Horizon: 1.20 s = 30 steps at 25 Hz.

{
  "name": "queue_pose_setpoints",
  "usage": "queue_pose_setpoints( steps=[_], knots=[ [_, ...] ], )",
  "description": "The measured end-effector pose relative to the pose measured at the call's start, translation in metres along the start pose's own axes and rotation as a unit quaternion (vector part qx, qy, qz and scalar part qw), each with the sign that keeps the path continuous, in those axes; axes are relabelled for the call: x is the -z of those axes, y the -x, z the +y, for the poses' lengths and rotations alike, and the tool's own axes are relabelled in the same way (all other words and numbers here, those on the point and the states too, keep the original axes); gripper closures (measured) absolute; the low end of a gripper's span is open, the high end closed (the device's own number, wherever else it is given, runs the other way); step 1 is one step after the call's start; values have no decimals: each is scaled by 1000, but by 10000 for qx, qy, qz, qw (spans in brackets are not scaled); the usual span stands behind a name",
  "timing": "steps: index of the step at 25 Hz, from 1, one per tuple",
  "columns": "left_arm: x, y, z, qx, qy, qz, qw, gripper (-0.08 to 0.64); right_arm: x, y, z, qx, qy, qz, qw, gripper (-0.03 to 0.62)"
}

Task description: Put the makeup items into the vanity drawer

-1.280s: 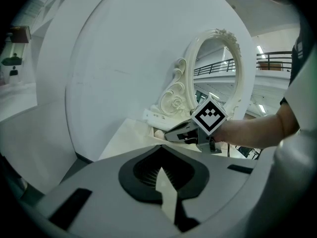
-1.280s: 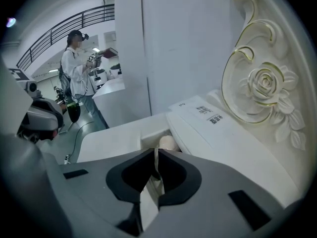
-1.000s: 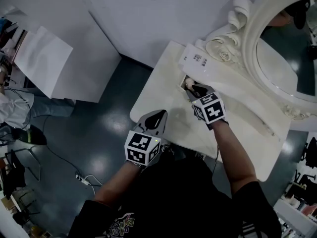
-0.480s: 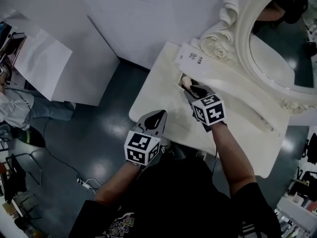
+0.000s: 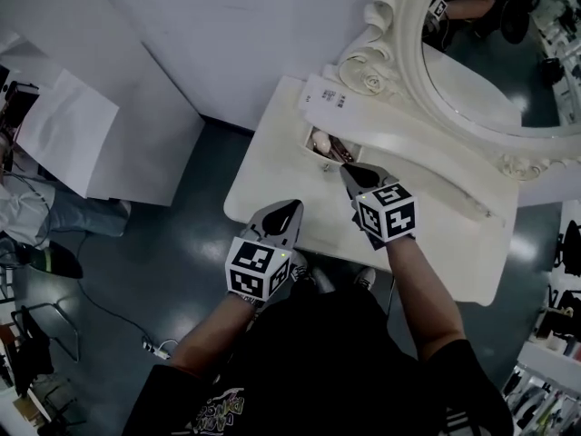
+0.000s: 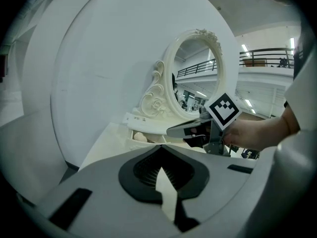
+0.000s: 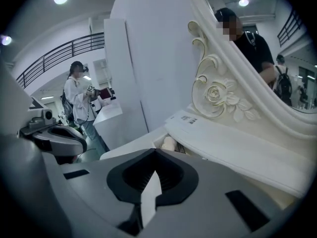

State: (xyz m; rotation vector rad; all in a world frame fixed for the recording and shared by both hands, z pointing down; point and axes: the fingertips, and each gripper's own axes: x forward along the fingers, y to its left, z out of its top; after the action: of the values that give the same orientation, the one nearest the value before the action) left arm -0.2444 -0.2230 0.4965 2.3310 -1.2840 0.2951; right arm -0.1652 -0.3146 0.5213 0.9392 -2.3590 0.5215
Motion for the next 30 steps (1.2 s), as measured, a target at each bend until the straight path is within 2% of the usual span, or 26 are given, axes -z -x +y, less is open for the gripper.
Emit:
queue_pose_setpoints(
  steps=[13,21,30],
  knots=[
    [-2,-25,-115,786,-623,90,9949,563,35,148,-14,589,-327,-773,9947,563],
    [16,-33,-195,951,-670,193,9930,561,72,233,-34,828,-627,-1098,9885,563],
    [39,-24,-268,910,-726,195,9930,562,122,298,-31,754,-824,-1224,9862,563]
  ],
)
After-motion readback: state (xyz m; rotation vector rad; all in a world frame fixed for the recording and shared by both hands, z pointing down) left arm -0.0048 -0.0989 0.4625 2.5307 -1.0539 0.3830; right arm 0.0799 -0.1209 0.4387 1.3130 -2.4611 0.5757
